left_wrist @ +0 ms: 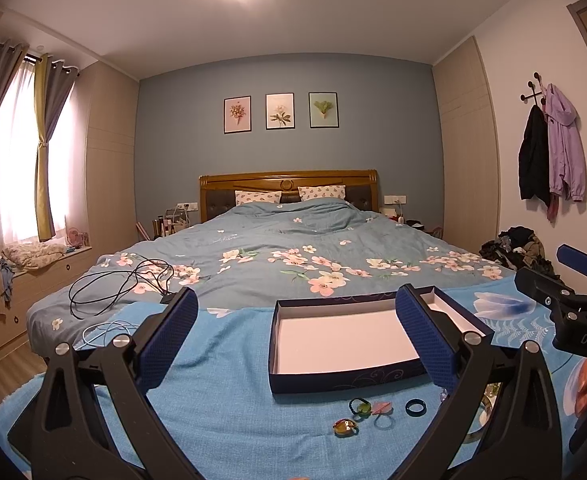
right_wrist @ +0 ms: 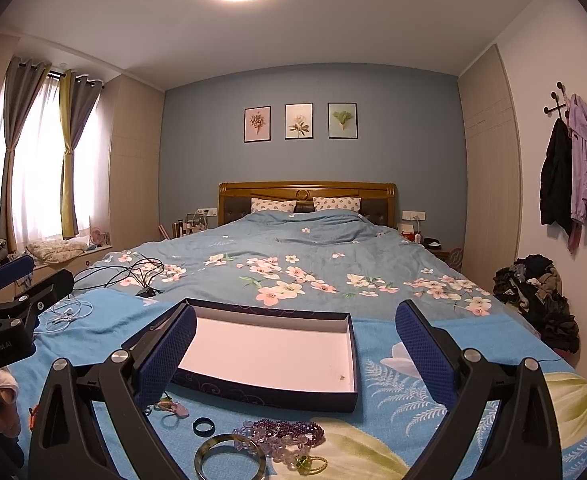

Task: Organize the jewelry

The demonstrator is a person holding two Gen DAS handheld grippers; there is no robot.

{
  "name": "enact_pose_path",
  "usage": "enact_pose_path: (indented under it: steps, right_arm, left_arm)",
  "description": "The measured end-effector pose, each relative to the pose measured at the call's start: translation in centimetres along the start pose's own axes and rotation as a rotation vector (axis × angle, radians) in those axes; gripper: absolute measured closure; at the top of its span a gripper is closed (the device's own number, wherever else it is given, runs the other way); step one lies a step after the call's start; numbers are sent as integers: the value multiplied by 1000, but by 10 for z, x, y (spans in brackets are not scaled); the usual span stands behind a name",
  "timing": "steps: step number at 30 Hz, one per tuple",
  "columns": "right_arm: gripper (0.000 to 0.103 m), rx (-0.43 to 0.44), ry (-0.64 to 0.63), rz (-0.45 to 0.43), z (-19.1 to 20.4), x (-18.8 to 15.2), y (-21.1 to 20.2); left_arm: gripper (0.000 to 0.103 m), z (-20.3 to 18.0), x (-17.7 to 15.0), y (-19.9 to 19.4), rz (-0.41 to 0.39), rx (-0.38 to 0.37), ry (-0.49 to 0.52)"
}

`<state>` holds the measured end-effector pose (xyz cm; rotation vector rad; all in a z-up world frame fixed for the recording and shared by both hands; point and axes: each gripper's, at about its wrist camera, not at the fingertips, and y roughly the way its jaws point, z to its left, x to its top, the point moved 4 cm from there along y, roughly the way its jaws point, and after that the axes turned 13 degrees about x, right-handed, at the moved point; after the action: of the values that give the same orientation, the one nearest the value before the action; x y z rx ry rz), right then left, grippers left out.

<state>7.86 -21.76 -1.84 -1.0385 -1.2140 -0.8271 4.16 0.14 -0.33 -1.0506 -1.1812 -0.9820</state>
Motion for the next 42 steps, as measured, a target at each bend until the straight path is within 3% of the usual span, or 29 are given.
enact_pose_path:
  steps: [42]
  right_arm:
    - [7, 1, 7, 2, -1, 0, 1]
  left_arm:
    - [6, -1, -1, -4, 1, -4, -4]
